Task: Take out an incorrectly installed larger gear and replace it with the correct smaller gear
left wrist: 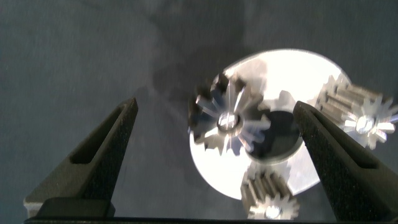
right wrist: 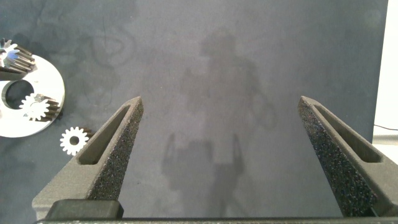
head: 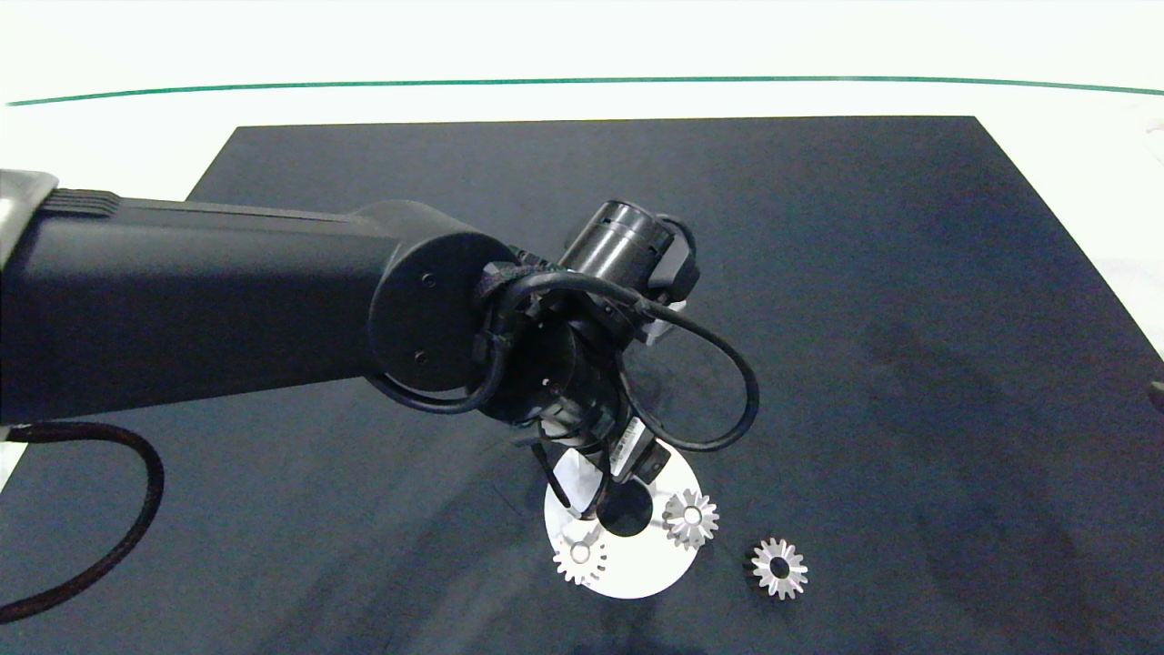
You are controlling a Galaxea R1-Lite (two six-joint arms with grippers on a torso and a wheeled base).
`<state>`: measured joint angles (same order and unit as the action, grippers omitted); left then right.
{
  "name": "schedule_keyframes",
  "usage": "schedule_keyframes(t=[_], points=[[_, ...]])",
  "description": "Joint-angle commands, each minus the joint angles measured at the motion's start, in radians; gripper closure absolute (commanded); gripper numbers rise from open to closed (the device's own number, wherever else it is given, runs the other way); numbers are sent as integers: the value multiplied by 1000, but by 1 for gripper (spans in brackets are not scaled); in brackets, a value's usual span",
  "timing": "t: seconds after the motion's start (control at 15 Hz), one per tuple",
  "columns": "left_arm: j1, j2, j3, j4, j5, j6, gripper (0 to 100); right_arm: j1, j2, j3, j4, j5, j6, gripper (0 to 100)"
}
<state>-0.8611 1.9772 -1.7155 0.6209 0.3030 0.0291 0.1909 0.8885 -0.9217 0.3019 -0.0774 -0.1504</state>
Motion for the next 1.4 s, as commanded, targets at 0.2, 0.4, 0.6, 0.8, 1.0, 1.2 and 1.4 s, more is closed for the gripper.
schedule_keyframes(t=[0.2, 0.4, 0.6, 0.8, 1.0, 1.2, 1.4], points=[[-3, 15, 1, 0, 2, 2, 5, -1, -3, 1, 0, 1, -1, 0], [-7, 31, 2, 0, 2, -2, 11, 1, -3, 1, 0, -1, -1, 0], [-9, 37, 10, 0, 4, 0, 17, 1, -3, 1, 0, -1, -1, 0], [-9, 35, 2, 2, 7, 11, 23, -1, -2, 1, 0, 1, 0, 0], [-9, 35, 1, 3, 7, 11, 29, 1, -2, 6, -1, 1, -1, 0], [-9, 38, 4, 3, 7, 11, 37, 1, 0, 6, -1, 1, -1, 0], [-9, 37, 8, 3, 7, 11, 43, 1, 0, 6, -1, 1, -1, 0]])
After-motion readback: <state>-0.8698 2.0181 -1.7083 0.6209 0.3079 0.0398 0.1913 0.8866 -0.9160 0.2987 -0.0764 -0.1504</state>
